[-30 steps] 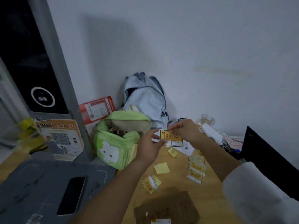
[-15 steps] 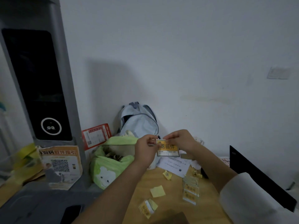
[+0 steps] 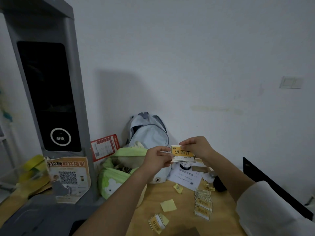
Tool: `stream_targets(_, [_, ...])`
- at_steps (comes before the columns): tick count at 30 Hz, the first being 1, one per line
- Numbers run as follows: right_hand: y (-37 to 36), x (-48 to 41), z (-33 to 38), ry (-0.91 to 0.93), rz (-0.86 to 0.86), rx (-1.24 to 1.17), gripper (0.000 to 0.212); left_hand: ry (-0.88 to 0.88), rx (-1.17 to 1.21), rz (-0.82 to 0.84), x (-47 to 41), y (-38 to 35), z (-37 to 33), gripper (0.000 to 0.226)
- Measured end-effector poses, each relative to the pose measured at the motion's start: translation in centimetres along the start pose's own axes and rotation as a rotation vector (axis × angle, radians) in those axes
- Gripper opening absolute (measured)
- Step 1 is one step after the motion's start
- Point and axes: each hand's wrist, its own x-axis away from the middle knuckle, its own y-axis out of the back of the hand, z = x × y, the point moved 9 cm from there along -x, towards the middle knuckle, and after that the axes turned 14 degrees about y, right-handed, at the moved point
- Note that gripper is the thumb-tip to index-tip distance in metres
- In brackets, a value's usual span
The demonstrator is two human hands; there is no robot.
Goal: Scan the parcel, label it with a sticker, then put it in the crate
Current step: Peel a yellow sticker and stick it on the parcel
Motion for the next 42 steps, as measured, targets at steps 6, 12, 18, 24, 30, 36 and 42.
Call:
stream_targets(6, [-0.7, -0.1, 0.9, 0.03, 0.049, -0.002, 0.014, -0.039, 0.026, -0.087, -0.2, 0.6, -1.1, 0.014])
stream_targets(12, [-0.7, -0.5, 0.8, 0.084, -0.018, 0.16, 0.015, -0.091, 0.002, -0.184, -0.4, 1.1, -1.6, 0.017])
stream_targets(18, [-2.0, -0.3, 3.5, 0.298, -0.093, 0.363, 0.017, -0.203, 0.005, -0.371, -0.3, 2.1, -2.6, 0.016])
stream_targets(24, [-2.4, 0.7, 5.8, 0.435, -0.201, 0.408, 0.013, -0.163, 0.198, -0.45, -0.5, 3.4, -2.1, 0.017])
stream_targets(30, [-3.3, 0.2, 4.0, 0.275, -0.194, 0.154, 0.016, -0.07, 0.357, -0.183, -0.5, 1.2, -1.4, 0.013])
stream_targets(36, [-3.5, 0.6, 3.0, 0.225, -0.165, 0.073, 0.014, -0.032, 0.342, -0.123, -0.7, 1.2, -0.4, 0.018])
stream_targets(42, [-3.3, 0.6, 1.3, 0.147, -0.181, 0.048, 0.013, -0.055, 0.222, -0.119, -1.2, 1.0, -0.4, 0.014])
